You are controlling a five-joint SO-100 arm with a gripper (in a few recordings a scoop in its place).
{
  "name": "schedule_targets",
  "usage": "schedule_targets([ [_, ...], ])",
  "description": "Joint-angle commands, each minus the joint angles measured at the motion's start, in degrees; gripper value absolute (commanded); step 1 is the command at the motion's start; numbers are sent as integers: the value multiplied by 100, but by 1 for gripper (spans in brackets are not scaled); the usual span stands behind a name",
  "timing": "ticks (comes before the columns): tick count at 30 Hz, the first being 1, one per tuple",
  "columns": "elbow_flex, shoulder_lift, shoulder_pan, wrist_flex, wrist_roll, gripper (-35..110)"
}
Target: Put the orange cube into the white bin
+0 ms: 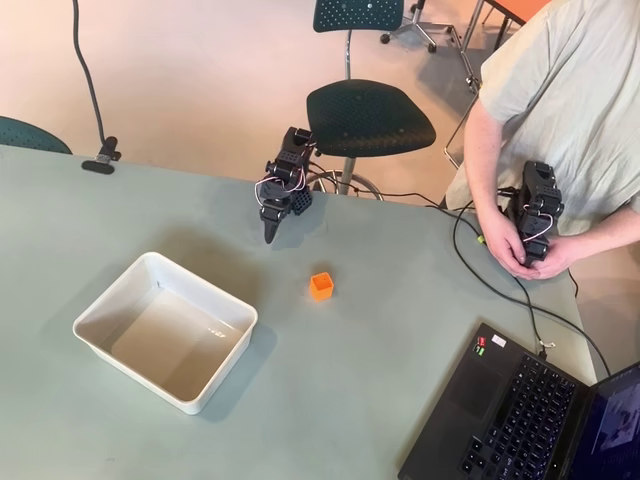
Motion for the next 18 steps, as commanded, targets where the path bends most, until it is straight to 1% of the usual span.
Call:
schedule_targets([
  [1,-26,18,9,9,-35,1],
  [18,-26,-18,-18,9,0,2],
])
